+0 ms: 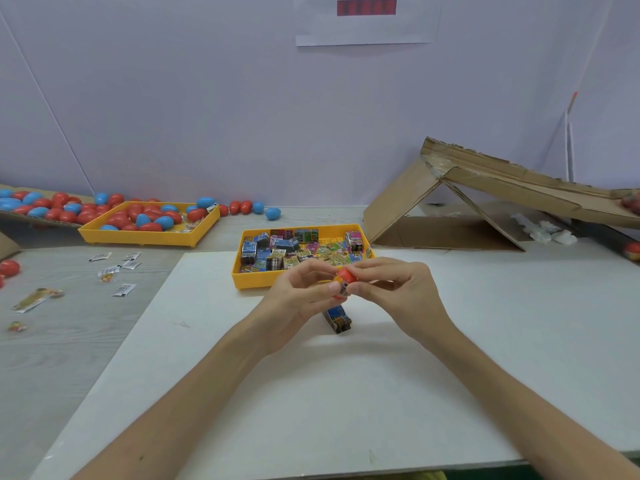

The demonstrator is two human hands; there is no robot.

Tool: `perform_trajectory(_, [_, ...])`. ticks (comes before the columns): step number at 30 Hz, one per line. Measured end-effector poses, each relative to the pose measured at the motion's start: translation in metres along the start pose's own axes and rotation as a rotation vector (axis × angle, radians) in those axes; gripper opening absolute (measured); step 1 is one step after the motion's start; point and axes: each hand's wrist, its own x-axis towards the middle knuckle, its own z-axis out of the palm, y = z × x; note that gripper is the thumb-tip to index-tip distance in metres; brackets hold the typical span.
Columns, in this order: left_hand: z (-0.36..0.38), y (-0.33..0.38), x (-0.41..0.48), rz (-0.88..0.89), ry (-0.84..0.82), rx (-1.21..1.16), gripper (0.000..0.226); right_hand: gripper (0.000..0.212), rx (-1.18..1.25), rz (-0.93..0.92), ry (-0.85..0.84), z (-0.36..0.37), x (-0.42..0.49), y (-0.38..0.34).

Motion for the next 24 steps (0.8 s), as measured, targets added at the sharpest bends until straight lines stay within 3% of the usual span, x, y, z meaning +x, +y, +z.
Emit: perform_trajectory(24, [0.0004,0.0001,0.0011,0.049,0.032,0.038,0.017,0.023,-0.021,0.069,-0.051,0.0007,0.0008,0.0016])
